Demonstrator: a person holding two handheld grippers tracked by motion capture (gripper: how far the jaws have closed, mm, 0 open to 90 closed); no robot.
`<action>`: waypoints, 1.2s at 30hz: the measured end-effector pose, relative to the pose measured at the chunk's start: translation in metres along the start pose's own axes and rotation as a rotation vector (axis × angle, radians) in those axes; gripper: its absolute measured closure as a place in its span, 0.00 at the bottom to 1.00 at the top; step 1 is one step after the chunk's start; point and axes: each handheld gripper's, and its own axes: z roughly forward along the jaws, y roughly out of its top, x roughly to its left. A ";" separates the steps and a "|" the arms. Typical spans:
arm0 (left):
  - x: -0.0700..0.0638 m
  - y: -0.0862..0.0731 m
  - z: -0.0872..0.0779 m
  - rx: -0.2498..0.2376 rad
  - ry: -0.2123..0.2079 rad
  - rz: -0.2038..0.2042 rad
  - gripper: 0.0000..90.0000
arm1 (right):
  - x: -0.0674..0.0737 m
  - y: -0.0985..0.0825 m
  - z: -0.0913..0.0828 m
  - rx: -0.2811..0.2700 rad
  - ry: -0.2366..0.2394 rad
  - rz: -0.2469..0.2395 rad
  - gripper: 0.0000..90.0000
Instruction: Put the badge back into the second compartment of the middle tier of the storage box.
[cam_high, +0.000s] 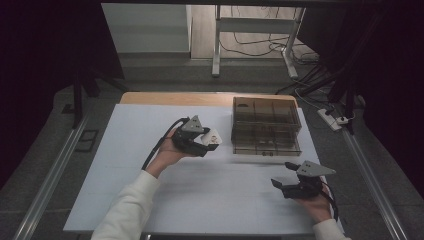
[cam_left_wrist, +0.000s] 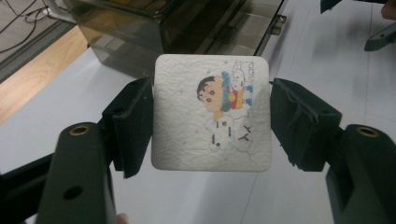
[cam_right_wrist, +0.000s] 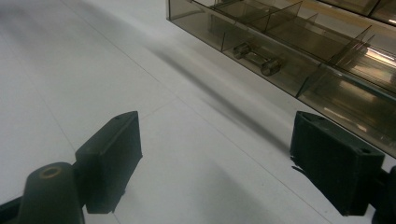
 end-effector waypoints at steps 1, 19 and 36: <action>-0.001 0.002 0.001 -0.001 0.000 0.005 0.37 | 0.000 0.000 0.000 0.001 0.002 0.001 0.18; -0.010 0.032 0.028 -0.016 -0.038 0.043 0.37 | 0.000 0.000 0.003 0.012 0.014 -0.006 0.18; -0.008 0.041 0.045 -0.018 -0.055 0.036 0.37 | 0.000 0.000 0.005 0.025 0.010 -0.014 0.18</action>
